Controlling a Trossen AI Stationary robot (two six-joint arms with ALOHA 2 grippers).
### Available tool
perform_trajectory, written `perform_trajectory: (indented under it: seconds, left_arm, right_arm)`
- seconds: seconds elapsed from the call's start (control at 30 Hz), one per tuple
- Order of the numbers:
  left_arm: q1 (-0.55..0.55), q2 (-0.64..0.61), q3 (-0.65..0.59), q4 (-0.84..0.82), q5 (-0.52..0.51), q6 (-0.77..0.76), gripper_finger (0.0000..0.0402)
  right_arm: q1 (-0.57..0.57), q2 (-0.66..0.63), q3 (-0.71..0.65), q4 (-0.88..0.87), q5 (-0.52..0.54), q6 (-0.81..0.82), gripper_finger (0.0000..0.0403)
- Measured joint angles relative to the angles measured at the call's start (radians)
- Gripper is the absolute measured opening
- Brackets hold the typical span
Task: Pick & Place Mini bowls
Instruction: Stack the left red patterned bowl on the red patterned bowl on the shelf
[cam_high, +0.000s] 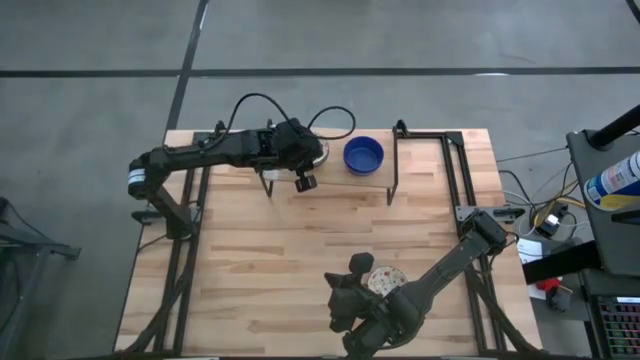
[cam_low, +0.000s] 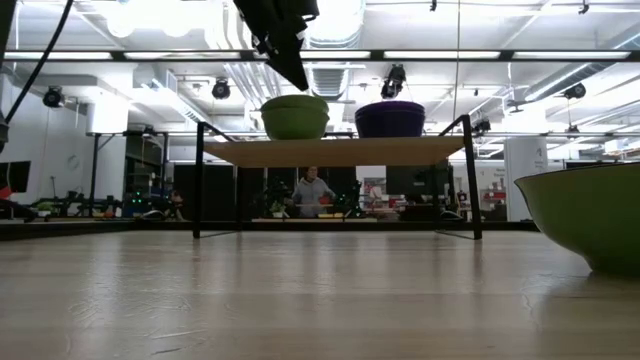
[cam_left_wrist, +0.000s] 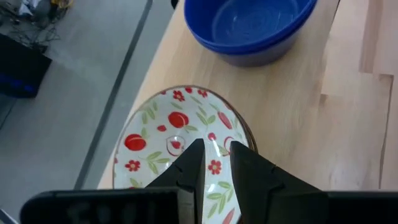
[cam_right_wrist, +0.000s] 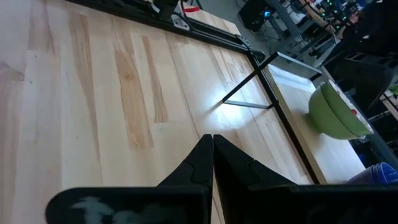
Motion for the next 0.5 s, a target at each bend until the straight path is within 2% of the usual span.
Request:
perform_trajectory:
  seconds: [0.5]
  left_arm:
    - [-0.003, 0.0, -0.062, 0.022, -0.022, 0.014, 0.0071]
  right_arm:
    - [0.0, 0.0, 0.0, 0.0, 0.0, 0.002, 0.0008]
